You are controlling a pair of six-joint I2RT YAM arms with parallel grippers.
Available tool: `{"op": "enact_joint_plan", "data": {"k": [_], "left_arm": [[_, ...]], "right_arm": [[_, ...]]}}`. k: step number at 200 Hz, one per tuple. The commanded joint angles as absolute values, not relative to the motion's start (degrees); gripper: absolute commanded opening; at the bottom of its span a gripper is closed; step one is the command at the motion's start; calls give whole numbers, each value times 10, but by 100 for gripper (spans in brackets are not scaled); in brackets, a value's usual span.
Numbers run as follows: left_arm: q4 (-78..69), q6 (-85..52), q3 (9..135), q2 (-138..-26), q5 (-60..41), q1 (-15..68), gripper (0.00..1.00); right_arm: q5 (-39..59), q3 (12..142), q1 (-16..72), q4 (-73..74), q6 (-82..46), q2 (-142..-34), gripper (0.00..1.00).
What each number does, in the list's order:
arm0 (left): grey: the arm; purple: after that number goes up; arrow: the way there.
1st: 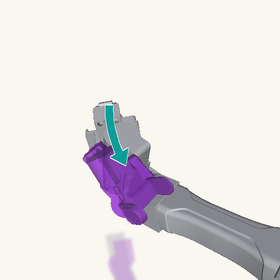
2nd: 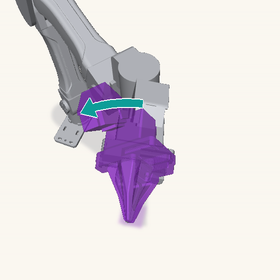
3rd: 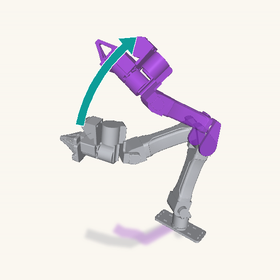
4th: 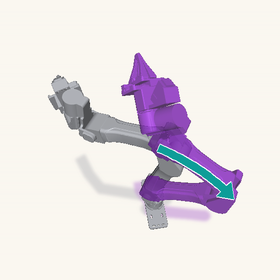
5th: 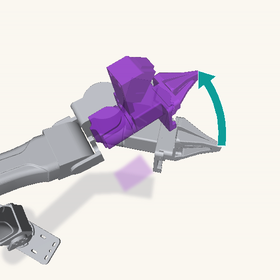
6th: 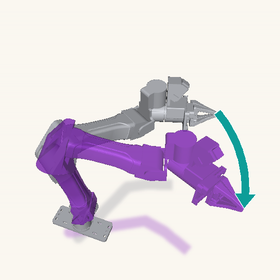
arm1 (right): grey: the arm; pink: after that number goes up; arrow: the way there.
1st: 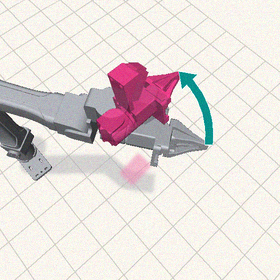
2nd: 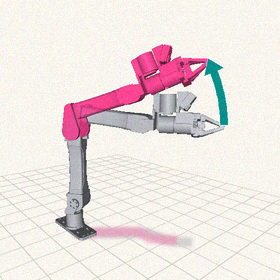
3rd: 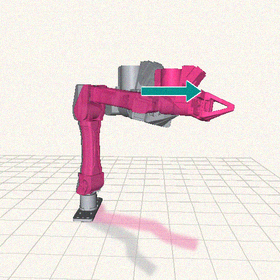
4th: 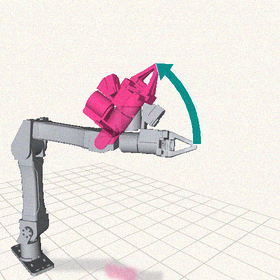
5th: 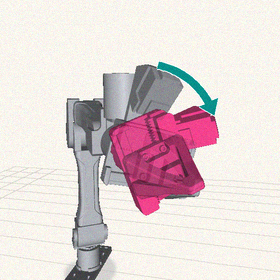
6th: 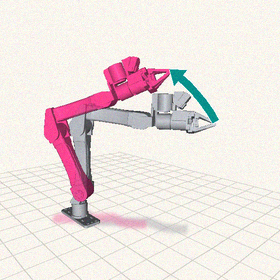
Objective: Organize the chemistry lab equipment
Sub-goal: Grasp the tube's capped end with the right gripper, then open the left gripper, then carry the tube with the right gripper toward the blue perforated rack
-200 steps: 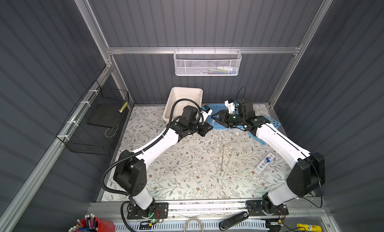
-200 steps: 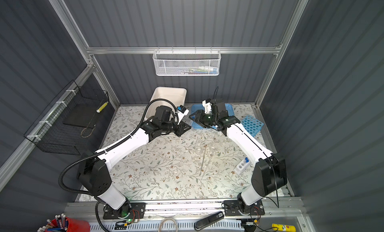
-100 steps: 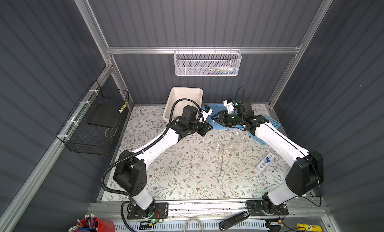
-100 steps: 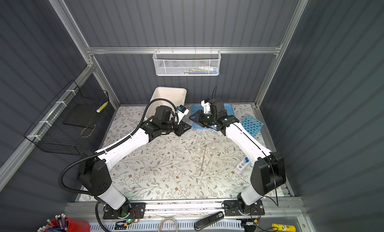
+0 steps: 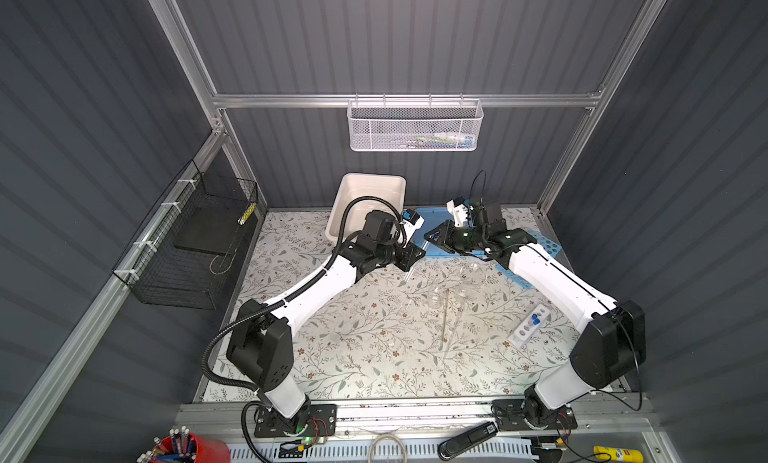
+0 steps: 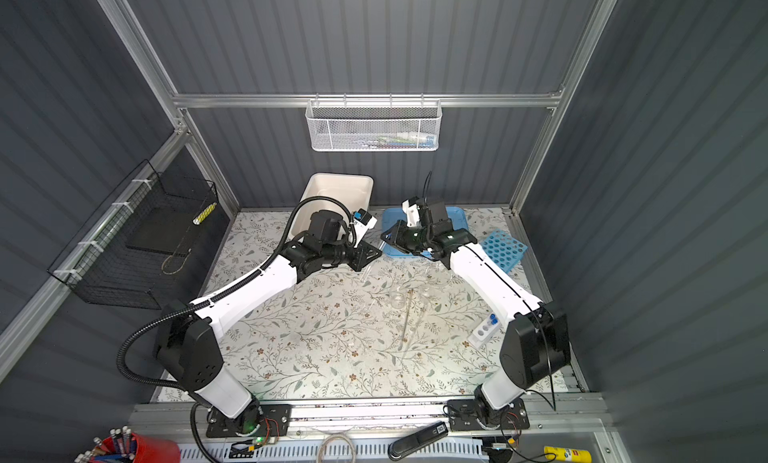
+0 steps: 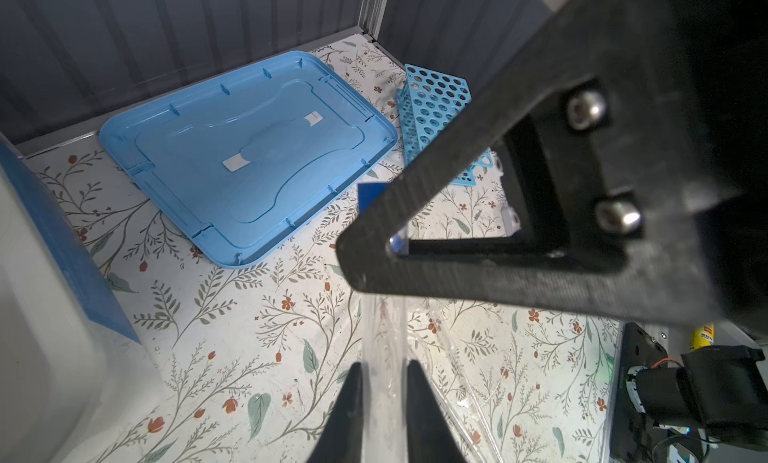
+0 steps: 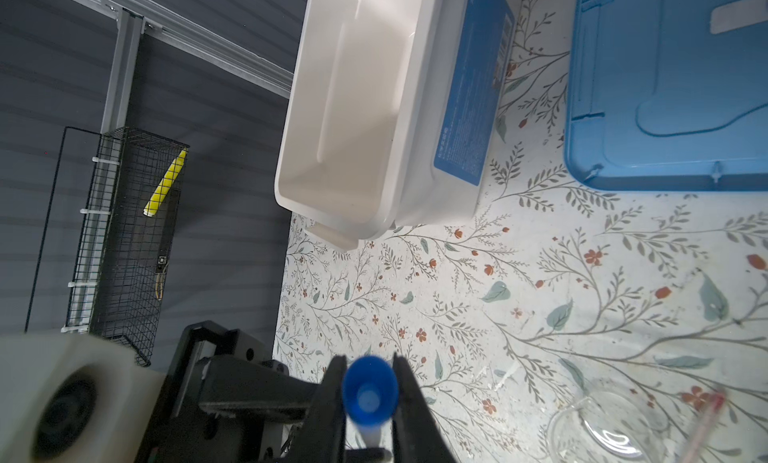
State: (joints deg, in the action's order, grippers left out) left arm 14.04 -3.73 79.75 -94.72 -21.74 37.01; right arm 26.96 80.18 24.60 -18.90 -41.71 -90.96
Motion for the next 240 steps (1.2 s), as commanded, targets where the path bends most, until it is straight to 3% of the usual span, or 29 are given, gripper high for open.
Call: {"op": "enact_joint_plan", "data": {"k": [1,44,119,125,134,173,186,240], "left_arm": [[139,-47,795,-939,-230,370,27],[136,-56,795,-932,-234,369,57],[143,-74,795,-889,-205,367,70],[143,-78,795,-886,-199,367,84],[144,-83,793,-883,-193,366,90],[157,-89,791,-870,-165,358,94],[169,-88,796,-869,-157,355,100],[194,-75,804,-871,-110,347,100]], "right_arm": [[259,826,256,-202,-398,-912,17],[154,862,261,-270,-339,-902,15],[-114,882,246,-358,-249,-869,13],[-139,879,243,-356,-243,-865,13],[-173,870,236,-347,-232,-861,13],[-267,821,177,-296,-214,-847,13],[-291,793,155,-260,-208,-842,13],[-316,755,69,-180,-188,-863,13]]}}
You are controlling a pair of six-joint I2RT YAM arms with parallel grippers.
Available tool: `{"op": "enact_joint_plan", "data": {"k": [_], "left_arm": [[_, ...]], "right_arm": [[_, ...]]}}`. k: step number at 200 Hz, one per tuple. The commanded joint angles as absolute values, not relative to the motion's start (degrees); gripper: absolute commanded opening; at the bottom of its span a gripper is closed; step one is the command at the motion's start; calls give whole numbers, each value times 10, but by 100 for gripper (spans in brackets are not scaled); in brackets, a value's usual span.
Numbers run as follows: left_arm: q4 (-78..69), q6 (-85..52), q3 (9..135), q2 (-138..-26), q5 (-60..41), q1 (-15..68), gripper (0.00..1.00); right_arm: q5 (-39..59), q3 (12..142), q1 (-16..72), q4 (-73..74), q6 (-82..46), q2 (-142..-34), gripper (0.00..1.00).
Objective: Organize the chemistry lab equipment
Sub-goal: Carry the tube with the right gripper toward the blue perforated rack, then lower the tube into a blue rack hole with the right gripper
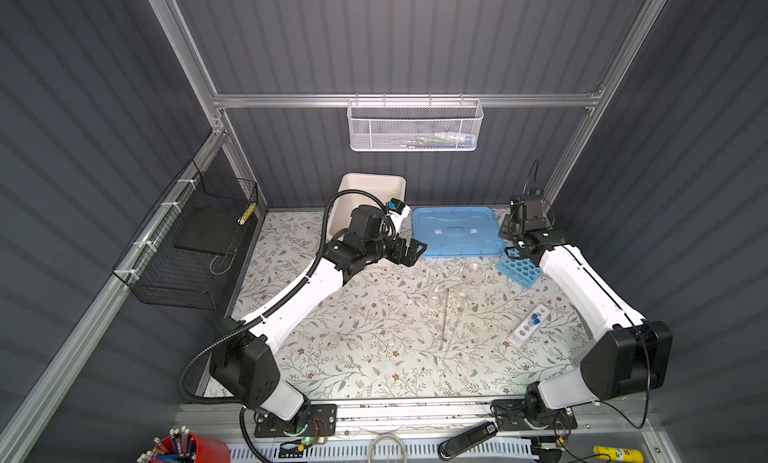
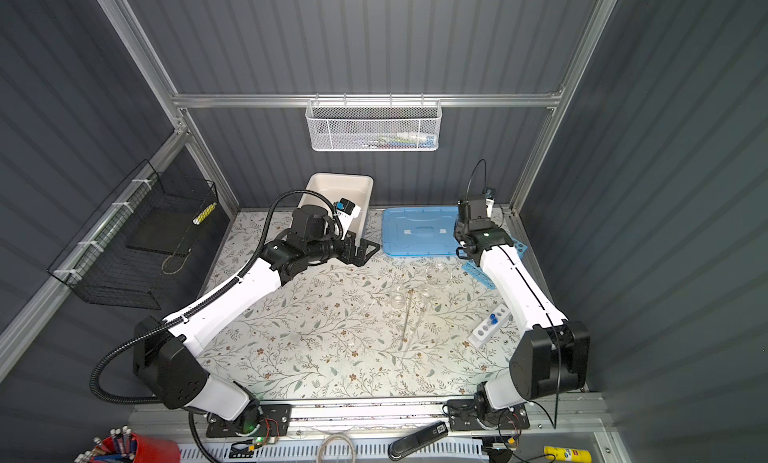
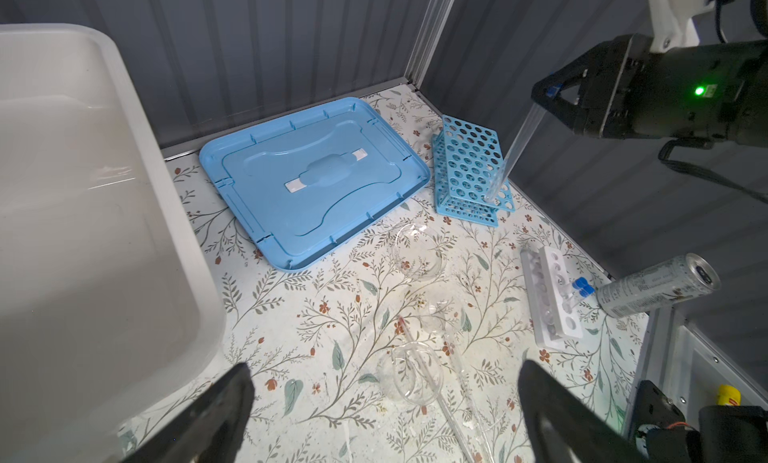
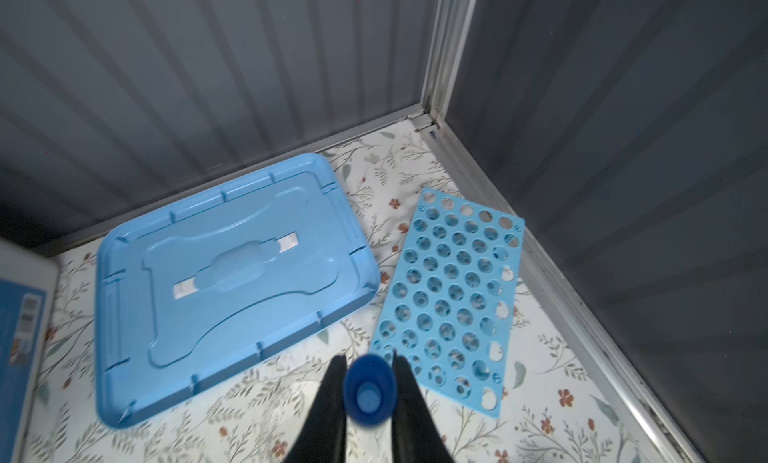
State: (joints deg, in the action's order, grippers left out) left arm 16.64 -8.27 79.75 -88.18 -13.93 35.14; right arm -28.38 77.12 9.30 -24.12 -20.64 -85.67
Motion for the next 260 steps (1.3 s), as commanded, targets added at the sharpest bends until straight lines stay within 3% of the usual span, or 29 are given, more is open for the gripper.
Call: {"op": "enact_joint_plan", "data": {"k": [1,59,260], "left_arm": [[194,-75,804,-872,-109,347,100],[188,-83,823,-899,-108,346,100],[190,-94,824,-898,-131,346,100]], "right_arm": [[-315,754,68,-178,-188,-864,13],[-356,728,35,-109,-154,-872,13],[-337,550,4,121,-156,-861,12]]}}
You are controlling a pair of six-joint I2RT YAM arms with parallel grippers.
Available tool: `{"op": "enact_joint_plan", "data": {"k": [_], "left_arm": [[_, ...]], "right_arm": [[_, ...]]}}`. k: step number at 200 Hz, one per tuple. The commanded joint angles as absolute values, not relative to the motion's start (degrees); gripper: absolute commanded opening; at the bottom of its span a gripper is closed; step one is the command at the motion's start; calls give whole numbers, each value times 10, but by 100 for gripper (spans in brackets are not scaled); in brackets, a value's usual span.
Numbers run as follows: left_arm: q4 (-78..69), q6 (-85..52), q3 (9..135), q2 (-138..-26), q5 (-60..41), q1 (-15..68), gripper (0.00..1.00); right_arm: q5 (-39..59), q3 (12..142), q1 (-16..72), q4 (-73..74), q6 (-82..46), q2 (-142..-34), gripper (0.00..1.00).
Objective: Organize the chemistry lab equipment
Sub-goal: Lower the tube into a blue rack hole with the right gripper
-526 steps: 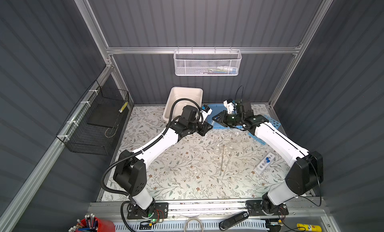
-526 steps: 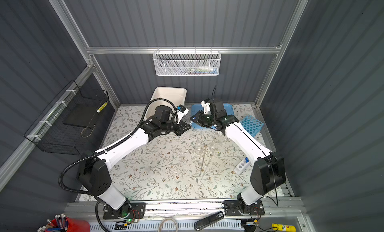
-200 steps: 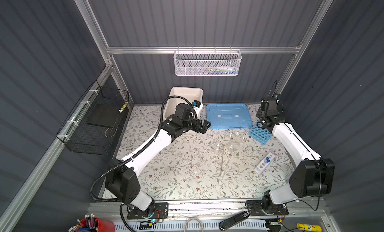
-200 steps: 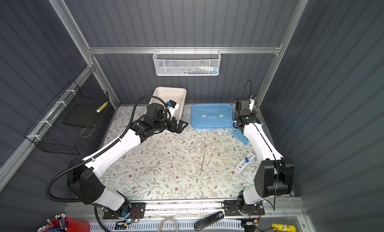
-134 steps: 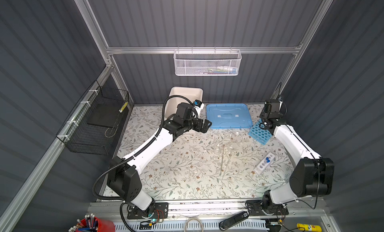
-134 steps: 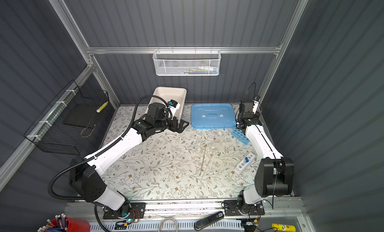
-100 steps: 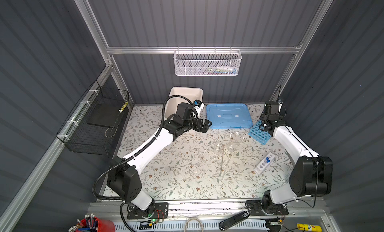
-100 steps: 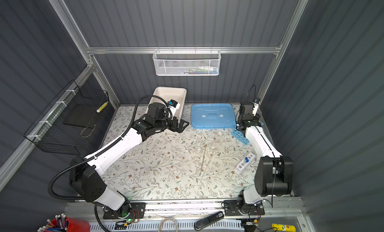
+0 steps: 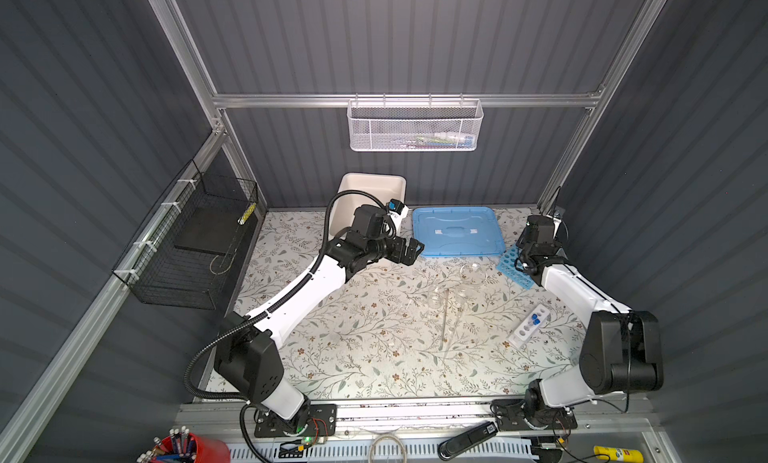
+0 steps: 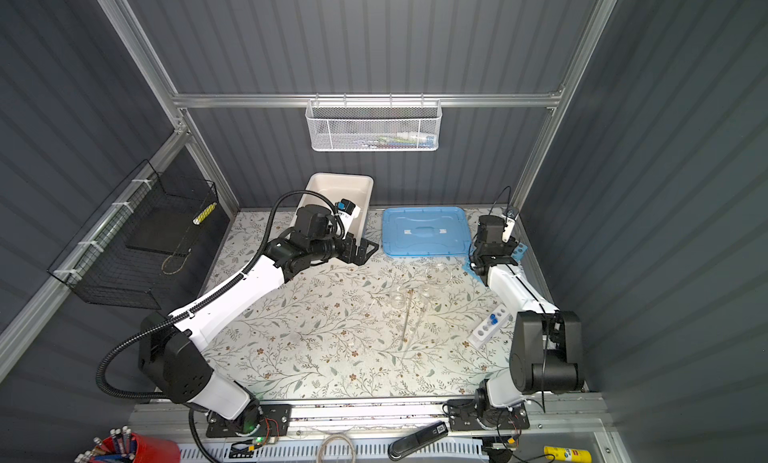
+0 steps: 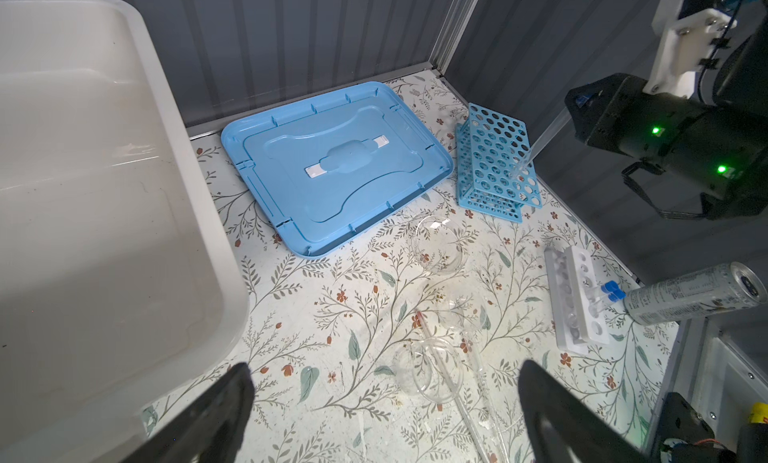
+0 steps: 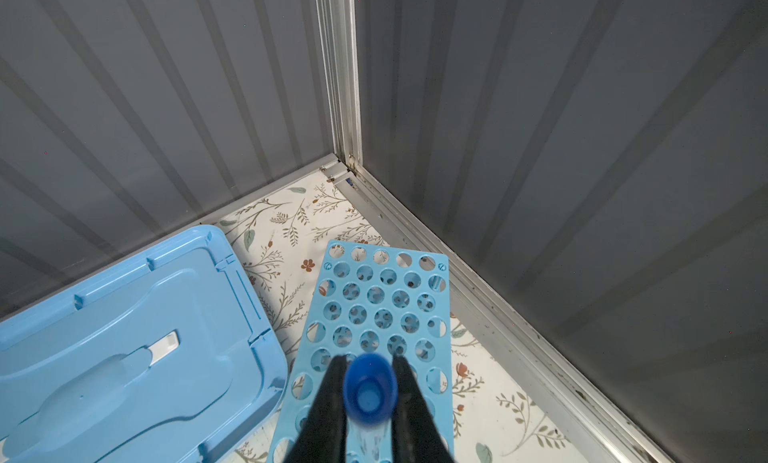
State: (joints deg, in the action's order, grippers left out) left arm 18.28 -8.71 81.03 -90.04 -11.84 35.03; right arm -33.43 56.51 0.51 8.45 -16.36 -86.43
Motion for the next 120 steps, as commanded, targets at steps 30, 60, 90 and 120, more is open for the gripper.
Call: {"op": "enact_joint_plan", "data": {"k": [30,60,90,120], "left_arm": [[185,-98,819,-894,-134,346,100],[183,-100,816,-893,-136,346,100],[181,-102,816,-892,-140,346,100],[178,-102,816,-890,-142,346,100]], "right_arm": [[-333,516,5,173,-141,-851,12],[-326,500,6,187,-131,-848,12],[-325,459,17,248,-104,-838,13],[-325,435,24,282,-88,-837,14]]}}
